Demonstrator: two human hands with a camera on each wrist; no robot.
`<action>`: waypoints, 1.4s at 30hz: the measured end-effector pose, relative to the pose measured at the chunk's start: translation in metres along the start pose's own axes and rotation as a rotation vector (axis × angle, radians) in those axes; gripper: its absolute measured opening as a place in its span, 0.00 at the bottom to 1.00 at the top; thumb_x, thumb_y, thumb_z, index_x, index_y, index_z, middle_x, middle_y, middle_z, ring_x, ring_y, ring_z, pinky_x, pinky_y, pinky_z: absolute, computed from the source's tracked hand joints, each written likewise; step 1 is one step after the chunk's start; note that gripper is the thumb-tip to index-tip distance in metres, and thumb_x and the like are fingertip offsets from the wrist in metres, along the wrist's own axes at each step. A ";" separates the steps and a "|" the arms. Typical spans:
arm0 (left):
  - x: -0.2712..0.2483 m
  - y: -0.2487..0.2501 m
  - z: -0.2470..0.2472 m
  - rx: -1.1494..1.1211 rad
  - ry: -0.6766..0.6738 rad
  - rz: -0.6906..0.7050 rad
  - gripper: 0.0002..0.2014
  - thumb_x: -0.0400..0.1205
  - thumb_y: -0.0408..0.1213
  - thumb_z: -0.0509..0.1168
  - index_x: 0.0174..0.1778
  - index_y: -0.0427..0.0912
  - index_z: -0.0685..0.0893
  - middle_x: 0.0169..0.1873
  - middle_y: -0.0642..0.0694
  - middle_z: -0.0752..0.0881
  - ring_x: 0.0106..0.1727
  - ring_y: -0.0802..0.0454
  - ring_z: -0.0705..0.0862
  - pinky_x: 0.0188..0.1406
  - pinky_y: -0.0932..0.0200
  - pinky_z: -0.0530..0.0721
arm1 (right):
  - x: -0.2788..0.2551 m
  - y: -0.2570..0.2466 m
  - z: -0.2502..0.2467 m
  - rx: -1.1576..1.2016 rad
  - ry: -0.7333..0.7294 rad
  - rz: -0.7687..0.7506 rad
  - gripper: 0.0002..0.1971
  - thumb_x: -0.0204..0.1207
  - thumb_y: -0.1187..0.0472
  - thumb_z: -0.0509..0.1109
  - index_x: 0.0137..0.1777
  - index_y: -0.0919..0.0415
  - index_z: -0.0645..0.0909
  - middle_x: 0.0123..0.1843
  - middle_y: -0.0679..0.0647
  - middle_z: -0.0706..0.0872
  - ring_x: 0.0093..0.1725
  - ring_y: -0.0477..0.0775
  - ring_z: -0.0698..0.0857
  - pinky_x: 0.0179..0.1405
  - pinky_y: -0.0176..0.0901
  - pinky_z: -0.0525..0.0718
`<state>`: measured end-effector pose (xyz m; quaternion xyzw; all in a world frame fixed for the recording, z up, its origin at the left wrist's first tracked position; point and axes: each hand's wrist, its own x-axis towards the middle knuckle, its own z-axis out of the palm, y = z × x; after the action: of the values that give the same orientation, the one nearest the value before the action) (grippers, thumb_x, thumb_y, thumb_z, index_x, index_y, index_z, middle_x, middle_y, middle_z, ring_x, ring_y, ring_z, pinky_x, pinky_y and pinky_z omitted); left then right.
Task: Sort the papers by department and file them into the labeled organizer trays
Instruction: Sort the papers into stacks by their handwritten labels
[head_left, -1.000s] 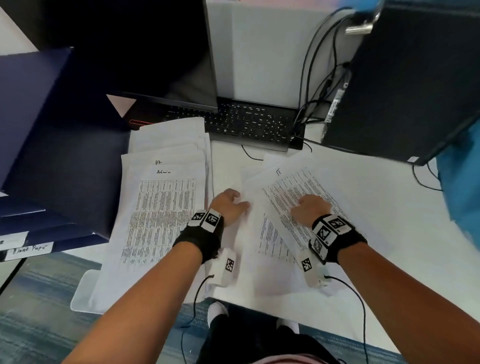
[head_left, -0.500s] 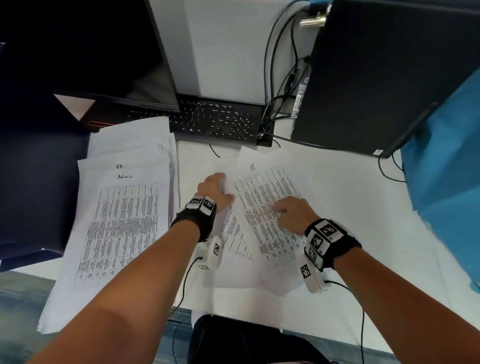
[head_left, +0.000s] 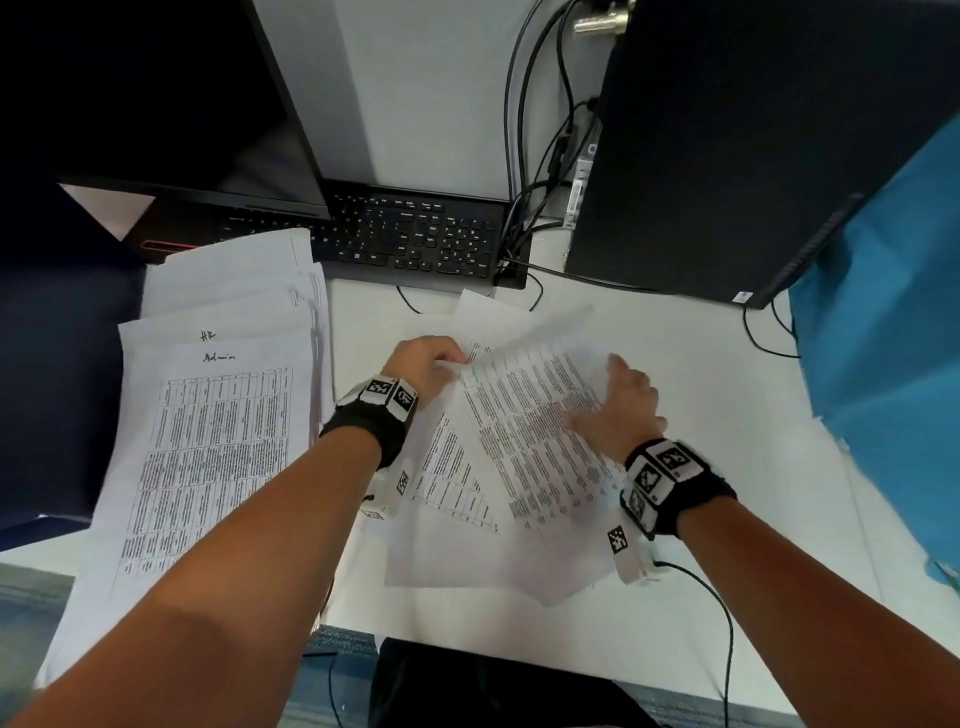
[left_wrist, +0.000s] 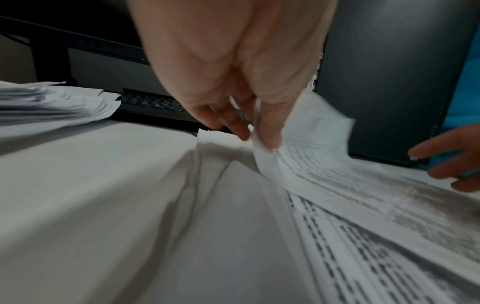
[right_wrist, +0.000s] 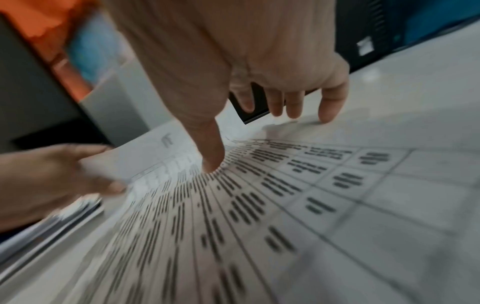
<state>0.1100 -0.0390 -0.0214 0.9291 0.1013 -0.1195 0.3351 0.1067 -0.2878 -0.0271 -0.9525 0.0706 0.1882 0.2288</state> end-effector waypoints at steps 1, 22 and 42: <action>-0.004 -0.001 0.002 -0.117 -0.025 0.016 0.13 0.77 0.27 0.67 0.34 0.52 0.84 0.41 0.52 0.87 0.47 0.52 0.83 0.51 0.60 0.81 | 0.004 0.004 -0.003 0.090 0.028 0.053 0.52 0.65 0.48 0.80 0.82 0.51 0.49 0.79 0.57 0.66 0.77 0.62 0.66 0.71 0.68 0.68; -0.013 -0.008 0.024 -0.369 0.020 -0.120 0.11 0.80 0.33 0.64 0.57 0.43 0.83 0.53 0.44 0.87 0.50 0.48 0.83 0.58 0.56 0.80 | 0.028 0.016 -0.014 0.509 -0.007 0.247 0.16 0.80 0.62 0.61 0.66 0.67 0.74 0.53 0.60 0.81 0.46 0.59 0.80 0.31 0.40 0.75; -0.027 -0.015 0.010 -0.224 0.140 -0.388 0.30 0.75 0.28 0.70 0.73 0.40 0.70 0.62 0.39 0.82 0.62 0.41 0.82 0.62 0.52 0.80 | 0.011 0.034 -0.018 0.498 -0.191 -0.205 0.13 0.71 0.81 0.66 0.36 0.63 0.85 0.36 0.54 0.84 0.43 0.54 0.80 0.40 0.35 0.77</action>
<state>0.0788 -0.0371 -0.0294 0.8552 0.3139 -0.1049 0.3990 0.1157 -0.3263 -0.0305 -0.8471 -0.0041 0.2300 0.4790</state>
